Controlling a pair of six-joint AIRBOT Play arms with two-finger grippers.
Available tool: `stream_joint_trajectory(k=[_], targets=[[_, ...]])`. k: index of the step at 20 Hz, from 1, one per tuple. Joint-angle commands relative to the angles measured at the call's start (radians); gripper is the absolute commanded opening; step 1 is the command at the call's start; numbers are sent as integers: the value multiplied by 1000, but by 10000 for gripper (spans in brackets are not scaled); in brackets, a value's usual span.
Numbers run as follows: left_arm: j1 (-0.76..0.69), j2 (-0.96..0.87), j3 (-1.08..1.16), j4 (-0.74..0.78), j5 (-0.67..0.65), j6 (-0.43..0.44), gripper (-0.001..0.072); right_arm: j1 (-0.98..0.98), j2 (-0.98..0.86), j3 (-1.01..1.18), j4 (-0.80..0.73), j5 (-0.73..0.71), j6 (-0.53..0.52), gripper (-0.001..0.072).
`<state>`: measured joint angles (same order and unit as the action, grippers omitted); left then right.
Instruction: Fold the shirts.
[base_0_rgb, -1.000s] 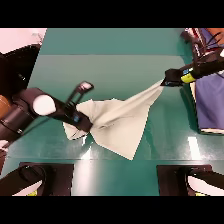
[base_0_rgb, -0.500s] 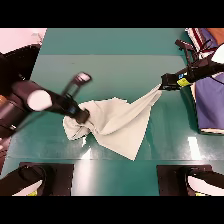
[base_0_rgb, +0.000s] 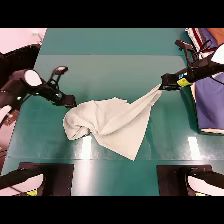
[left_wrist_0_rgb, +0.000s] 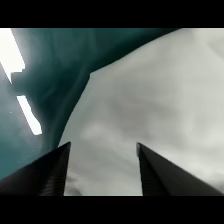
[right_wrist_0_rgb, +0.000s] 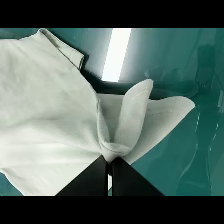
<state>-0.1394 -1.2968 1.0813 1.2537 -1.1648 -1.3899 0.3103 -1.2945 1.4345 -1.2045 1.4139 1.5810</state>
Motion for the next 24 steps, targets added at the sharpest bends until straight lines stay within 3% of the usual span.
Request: stream_joint_trajectory(k=[1, 5, 7, 13, 17, 24], targets=[[24, -150, -7, -79, 3, 39, 501, 0, 0, 0, 0, 3, 0, 14], [24, -181, 4, -87, 4, 53, 482, 0, 0, 0, 0, 2, 0, 14], [24, -181, 46, -76, -15, 52, 23, 0, 0, 0, 0, -2, 0, 15], [24, -71, 255, 6, -31, -37, 25, -10, 37, 64, -3, 3, -23, 14], [24, 133, 386, 93, -34, -51, 25, -58, 108, 204, -2, 8, -36, 14], [24, 468, 640, 100, -33, -107, 25, -155, 273, 484, -3, 9, -64, 13]])
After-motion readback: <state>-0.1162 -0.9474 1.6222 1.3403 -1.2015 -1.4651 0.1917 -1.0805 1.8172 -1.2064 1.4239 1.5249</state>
